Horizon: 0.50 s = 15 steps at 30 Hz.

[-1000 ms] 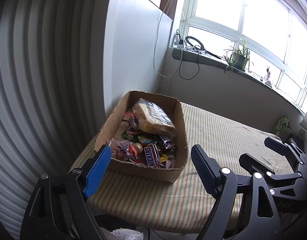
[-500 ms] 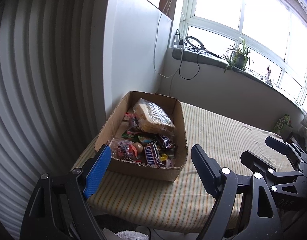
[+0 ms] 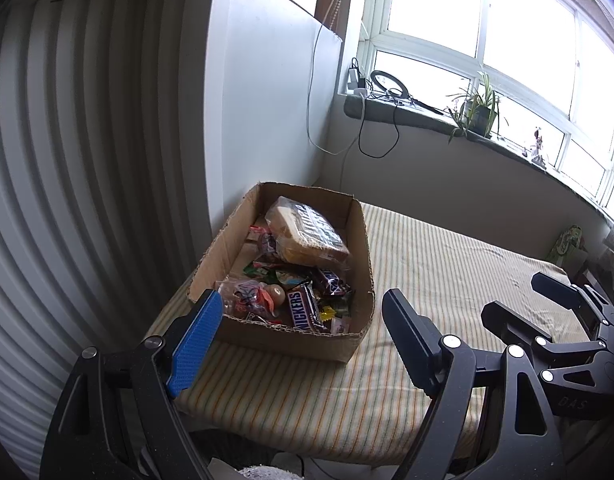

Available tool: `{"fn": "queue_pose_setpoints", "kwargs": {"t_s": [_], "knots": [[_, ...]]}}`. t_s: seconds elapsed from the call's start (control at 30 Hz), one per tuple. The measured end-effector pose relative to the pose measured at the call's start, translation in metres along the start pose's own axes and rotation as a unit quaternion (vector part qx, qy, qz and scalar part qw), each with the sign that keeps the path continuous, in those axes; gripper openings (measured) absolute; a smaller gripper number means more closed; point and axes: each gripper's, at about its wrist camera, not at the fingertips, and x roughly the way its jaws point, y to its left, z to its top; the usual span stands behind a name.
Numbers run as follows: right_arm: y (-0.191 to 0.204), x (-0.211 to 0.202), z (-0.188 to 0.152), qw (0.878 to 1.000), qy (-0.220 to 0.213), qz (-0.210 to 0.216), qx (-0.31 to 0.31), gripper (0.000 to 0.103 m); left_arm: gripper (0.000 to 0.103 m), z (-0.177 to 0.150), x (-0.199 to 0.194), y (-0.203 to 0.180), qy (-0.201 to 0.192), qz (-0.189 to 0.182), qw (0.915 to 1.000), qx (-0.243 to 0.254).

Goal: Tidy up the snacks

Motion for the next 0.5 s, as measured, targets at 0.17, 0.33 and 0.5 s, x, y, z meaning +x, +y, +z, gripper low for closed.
{"fn": "queue_pose_setpoints", "kwargs": {"t_s": [0.17, 0.33, 0.5], "knots": [[-0.0016, -0.0002, -0.0002, 1.000, 0.000, 0.001, 0.000, 0.102, 0.082, -0.0003, 0.0001, -0.0005, 0.000, 0.001, 1.0000, 0.001], [-0.0005, 0.0014, -0.0028, 1.000, 0.002, -0.003, 0.005, 0.102, 0.082, -0.0007, 0.0013, -0.0011, 0.001, 0.003, 1.0000, 0.002], [-0.0048, 0.0020, -0.0049, 1.000, 0.002, -0.009, 0.012, 0.102, 0.082, -0.0010, 0.0033, -0.0036, -0.002, 0.005, 1.0000, 0.007]]}}
